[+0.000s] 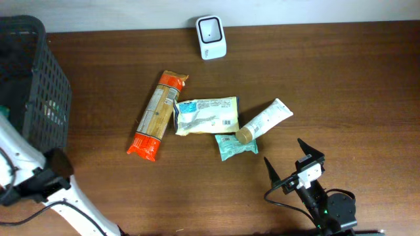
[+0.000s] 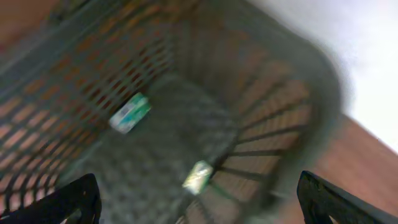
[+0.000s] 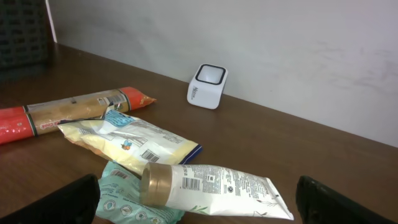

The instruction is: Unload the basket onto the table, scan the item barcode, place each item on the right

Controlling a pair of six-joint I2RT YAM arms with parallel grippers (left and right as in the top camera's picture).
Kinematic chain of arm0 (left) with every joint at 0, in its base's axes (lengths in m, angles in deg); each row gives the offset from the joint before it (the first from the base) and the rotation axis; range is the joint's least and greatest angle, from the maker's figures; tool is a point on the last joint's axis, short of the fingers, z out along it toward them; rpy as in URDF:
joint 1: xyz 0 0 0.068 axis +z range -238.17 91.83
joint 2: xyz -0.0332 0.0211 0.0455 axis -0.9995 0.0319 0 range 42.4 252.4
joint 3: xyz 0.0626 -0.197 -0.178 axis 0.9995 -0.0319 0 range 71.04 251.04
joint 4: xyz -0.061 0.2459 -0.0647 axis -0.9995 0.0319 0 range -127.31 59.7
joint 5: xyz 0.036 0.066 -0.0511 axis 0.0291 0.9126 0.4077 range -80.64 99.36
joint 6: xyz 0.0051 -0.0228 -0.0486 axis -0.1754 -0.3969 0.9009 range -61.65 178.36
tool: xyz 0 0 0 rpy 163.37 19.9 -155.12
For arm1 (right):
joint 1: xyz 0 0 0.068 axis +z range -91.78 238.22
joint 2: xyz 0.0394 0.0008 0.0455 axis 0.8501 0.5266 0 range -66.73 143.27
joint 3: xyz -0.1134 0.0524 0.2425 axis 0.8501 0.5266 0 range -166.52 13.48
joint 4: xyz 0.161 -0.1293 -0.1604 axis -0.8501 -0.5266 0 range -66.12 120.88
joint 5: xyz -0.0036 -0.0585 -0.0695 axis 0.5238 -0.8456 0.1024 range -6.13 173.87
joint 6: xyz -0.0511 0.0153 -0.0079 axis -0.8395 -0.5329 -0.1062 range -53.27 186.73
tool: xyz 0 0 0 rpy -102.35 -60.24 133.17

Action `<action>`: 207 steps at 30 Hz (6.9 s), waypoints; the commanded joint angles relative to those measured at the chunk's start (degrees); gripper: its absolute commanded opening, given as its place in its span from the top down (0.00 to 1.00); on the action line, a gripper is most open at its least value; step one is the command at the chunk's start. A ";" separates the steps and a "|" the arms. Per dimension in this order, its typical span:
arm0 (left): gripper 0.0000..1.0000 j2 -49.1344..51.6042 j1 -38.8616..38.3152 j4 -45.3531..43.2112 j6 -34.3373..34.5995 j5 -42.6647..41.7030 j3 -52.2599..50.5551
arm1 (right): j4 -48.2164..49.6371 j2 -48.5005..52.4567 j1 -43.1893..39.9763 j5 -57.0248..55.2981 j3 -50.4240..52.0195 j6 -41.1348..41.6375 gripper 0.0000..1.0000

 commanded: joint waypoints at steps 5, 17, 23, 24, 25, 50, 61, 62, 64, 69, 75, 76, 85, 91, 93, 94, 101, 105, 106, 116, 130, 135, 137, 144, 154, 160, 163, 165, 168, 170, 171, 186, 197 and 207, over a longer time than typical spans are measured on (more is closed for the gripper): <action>0.00 2.93 10.58 -12.07 -12.87 -13.79 -32.41 | -0.15 -0.37 -0.15 0.13 0.42 0.13 0.01; 0.04 2.89 10.56 -29.35 -24.72 -29.86 -52.15 | -0.15 -0.37 -0.15 0.13 0.42 0.13 0.01; 0.06 2.40 10.32 -26.27 -27.80 -37.73 -49.31 | -0.15 -0.37 -0.15 0.13 0.42 0.13 0.01; 0.08 2.43 9.94 -25.24 -31.41 -36.44 -49.86 | -0.15 -0.37 -0.15 0.13 0.42 0.13 0.01; 0.11 2.56 9.42 -25.62 -32.20 -32.48 -51.43 | -0.15 -0.37 -0.15 0.13 0.42 0.13 0.01; 0.95 -17.51 -16.81 -2.47 -23.85 -36.37 -29.14 | -0.15 -0.37 -0.15 0.13 0.42 0.13 0.01; 0.95 -14.71 -34.56 -5.66 -21.44 -16.04 -51.04 | -0.15 -0.37 -0.15 0.13 0.42 0.13 0.01; 0.94 -14.71 -34.56 -9.97 -21.42 -16.06 -56.89 | -0.15 -0.37 -0.15 0.13 0.42 0.13 0.01; 0.92 -14.71 -34.49 -20.94 -20.26 -13.77 -68.85 | -0.15 -0.37 -0.15 0.13 0.42 0.13 0.01; 0.96 -14.71 -32.24 -32.52 -15.72 -3.32 -79.17 | -0.15 -0.37 -0.15 0.15 0.42 0.13 0.01; 0.94 -14.71 -37.38 -32.59 -17.40 -23.02 -80.78 | -0.15 -0.37 -0.15 0.13 0.42 0.13 0.01; 0.94 -14.71 -39.21 -30.42 -17.81 -22.99 -80.78 | -0.15 -0.37 -0.15 0.13 0.42 0.13 0.01; 0.01 -14.73 -42.80 -24.13 -17.77 -17.18 -80.04 | -0.15 -0.37 -0.15 0.13 0.42 0.13 0.01; 0.01 -15.06 -42.69 -14.29 -17.79 -17.14 -47.74 | -0.15 -0.37 -0.15 0.13 0.42 0.13 0.01; 0.01 -15.06 -41.40 -15.17 -17.79 -13.62 -36.02 | -0.15 -0.37 -0.15 0.13 0.42 0.13 0.01; 0.01 -15.06 -38.56 -14.91 -17.75 -11.08 -29.99 | -0.15 -0.37 -0.15 0.13 0.42 0.13 0.01; 0.01 -14.78 -11.13 -24.37 -12.39 4.04 -24.39 | -0.15 -0.37 -0.15 0.13 0.42 0.13 0.01; 0.01 -14.71 0.63 -27.61 -13.05 3.87 -35.69 | -0.15 -0.37 -0.15 0.13 0.42 0.13 0.01; 0.01 -14.71 3.08 -29.07 -15.15 3.82 -40.30 | -0.15 -0.37 -0.15 0.13 0.42 0.13 0.01; 0.01 -3.08 7.45 -52.48 -42.21 3.19 -59.78 | -0.15 -0.37 -0.15 0.13 0.42 0.13 0.01; 0.03 6.82 9.62 -56.00 -46.31 3.43 -59.93 | -0.15 -0.37 -0.15 0.13 0.42 0.13 0.01; 0.24 6.91 9.70 -55.54 -46.23 2.32 -60.96 | -0.15 -0.37 -0.15 0.13 0.42 0.13 0.01; 0.60 6.91 9.70 -55.52 -45.99 2.32 -60.96 | -0.15 -0.37 -0.15 0.13 0.42 0.13 0.01; 1.00 0.17 7.54 -55.80 -37.90 2.36 -60.78 | -0.15 -0.37 -0.15 0.13 0.42 0.13 0.01; 1.00 -37.59 -16.15 -35.80 -15.74 -35.60 -60.11 | -0.15 -0.37 -0.15 0.13 0.42 0.13 0.01; 1.00 -31.21 -42.51 -30.58 -20.59 -35.30 -77.59 | -0.15 -0.37 -0.15 0.13 0.42 0.13 0.01; 1.00 -29.66 -46.86 -31.10 -20.59 -35.41 -86.73 | -0.15 -0.37 -0.15 0.13 0.42 0.13 0.01; 1.00 -29.62 -48.02 -36.65 -18.95 -35.23 -95.84 | -0.15 -0.37 -0.15 0.13 0.42 0.13 0.01; 1.00 -29.62 -48.06 -44.87 -18.18 -35.47 -105.44 | -0.15 -0.37 -0.15 0.13 0.42 0.13 0.01; 0.57 -29.62 -48.06 -49.05 -18.21 -35.41 -108.04 | -0.15 -0.37 -0.15 0.13 0.42 0.13 0.01; 0.00 -29.62 -48.06 -51.47 -18.21 -35.41 -108.04 | -0.15 -0.37 -0.15 0.13 0.42 0.13 0.01; 0.01 -48.28 -17.57 -44.54 -15.19 -19.04 -81.61 | -0.15 -0.37 -0.15 0.13 0.42 0.13 0.01; 0.01 -48.28 -16.15 -41.57 -15.19 0.00 -81.61 | -0.15 -0.37 -0.15 0.13 0.42 0.13 0.01; 0.01 -48.28 -16.15 -41.53 -15.19 0.00 -81.61 | -0.15 -0.37 -0.15 0.13 0.42 0.13 0.01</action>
